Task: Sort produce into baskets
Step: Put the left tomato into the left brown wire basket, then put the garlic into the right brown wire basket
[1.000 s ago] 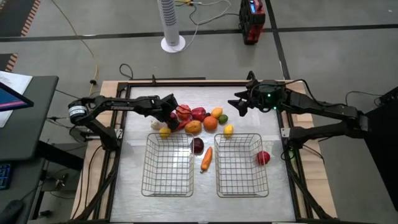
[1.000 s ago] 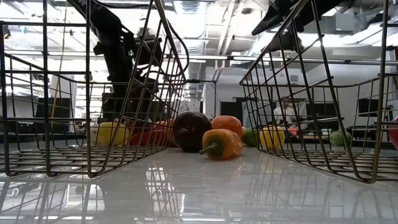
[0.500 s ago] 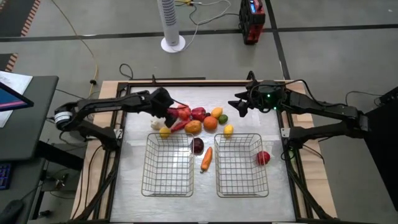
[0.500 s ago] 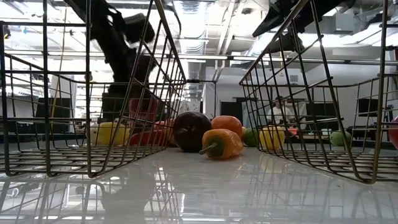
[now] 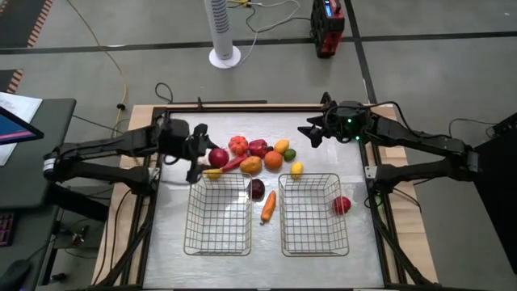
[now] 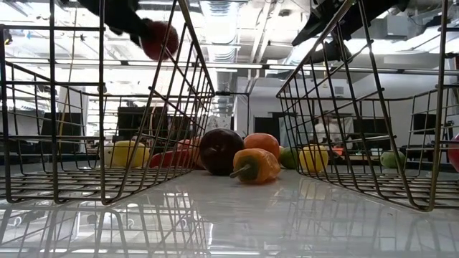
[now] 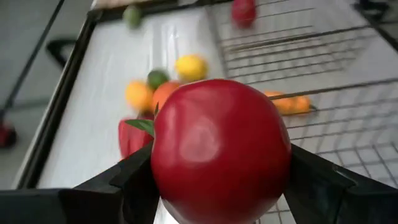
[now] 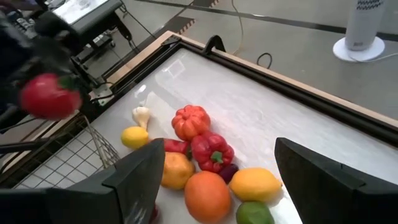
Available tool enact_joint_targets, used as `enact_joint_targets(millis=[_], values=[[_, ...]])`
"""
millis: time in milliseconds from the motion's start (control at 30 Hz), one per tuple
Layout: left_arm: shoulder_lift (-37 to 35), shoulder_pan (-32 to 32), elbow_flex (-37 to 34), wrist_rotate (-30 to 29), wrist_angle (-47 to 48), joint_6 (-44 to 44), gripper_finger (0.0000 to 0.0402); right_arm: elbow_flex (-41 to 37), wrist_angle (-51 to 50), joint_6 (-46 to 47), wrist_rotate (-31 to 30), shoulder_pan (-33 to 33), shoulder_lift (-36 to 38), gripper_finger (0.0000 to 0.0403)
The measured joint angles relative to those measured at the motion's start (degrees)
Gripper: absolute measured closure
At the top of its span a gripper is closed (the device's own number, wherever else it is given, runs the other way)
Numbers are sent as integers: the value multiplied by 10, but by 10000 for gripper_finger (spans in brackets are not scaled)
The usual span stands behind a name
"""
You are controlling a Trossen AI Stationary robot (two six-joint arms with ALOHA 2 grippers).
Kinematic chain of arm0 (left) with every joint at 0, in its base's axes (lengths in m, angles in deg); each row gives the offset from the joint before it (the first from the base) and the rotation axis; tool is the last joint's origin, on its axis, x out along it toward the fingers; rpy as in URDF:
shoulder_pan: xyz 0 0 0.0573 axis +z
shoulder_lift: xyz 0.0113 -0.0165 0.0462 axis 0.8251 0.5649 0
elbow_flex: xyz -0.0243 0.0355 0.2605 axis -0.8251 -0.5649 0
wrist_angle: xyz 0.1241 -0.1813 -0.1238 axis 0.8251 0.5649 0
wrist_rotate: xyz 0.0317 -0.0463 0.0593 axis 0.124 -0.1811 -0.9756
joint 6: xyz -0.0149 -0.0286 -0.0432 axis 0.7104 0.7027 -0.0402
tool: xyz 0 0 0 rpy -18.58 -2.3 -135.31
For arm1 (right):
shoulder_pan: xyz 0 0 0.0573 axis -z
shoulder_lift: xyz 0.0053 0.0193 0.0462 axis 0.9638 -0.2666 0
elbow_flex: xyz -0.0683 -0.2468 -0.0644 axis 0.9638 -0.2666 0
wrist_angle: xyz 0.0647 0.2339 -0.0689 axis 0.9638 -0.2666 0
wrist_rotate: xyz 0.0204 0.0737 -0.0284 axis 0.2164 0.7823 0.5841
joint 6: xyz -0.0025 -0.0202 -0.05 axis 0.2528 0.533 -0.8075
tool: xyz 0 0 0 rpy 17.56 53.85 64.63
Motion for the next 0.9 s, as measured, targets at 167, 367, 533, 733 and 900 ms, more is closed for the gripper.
enact_joint_targets(millis=[167,367,533,733,900], values=[[-11,-71,0,-1,11,-42,141,0,0,0,0,-1,0,72],[1,-151,0,-10,39,72,139,0,0,0,15,-1,0,72],[9,-169,0,-13,12,229,101,0,0,0,19,-1,-4,72],[14,-192,0,9,29,285,35,0,-1,0,29,-1,-9,72],[14,-169,3,-70,71,380,24,0,-1,10,33,-1,-12,72]])
